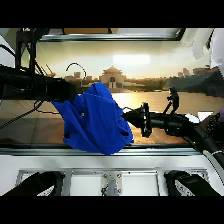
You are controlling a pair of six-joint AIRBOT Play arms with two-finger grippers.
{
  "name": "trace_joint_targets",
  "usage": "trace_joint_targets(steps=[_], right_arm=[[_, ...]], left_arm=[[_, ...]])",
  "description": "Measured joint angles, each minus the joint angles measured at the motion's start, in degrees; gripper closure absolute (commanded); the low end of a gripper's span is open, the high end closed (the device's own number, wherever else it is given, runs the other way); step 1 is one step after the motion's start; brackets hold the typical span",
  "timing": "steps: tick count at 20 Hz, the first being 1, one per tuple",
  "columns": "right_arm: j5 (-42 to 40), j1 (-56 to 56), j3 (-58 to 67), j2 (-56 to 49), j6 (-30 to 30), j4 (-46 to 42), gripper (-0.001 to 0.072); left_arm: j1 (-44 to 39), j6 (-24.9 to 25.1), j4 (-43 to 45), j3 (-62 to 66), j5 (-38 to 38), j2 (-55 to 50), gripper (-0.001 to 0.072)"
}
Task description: Fold the clothes and pants, and hang the long-sleeved shirts on hangers.
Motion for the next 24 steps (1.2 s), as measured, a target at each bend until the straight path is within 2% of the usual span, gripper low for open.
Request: trace_joint_targets(steps=[7,8,9,10,11,17,24], right_arm=[[-0.35,0.83,0.00,-0.74,-1.29,1.60,0.0709],[-0.35,0.85,0.00,-0.76,-1.31,1.84,0.0709],[-0.35,0.85,0.00,-0.76,-1.40,1.92,0.0709],[-0.39,0.85,0.00,-0.76,-1.44,1.90,0.0709],[-0.46,0.85,0.00,-0.79,-1.44,1.90,0.0709],[-0.39,0.85,0.00,-0.79,-1.46,1.92,0.0708],[-2.14,0.26,1.95,-0.31,-0.39,4.92,0.0708]], left_arm=[[-0.42,0.26,0.02,0.17,-0.04,0.26,0.0696],[-0.42,0.50,0.00,0.17,0.26,0.61,0.0673],[-0.42,0.68,-0.04,0.17,0.61,1.07,0.0420],[-0.44,0.79,-0.07,0.20,0.98,1.64,0.0216],[-0.44,0.92,-0.07,0.22,1.18,2.21,0.0196],[-0.44,1.14,-0.44,0.20,0.72,3.72,0.0195],[1.46,1.31,-0.02,0.22,5.51,8.33,0.0198]])
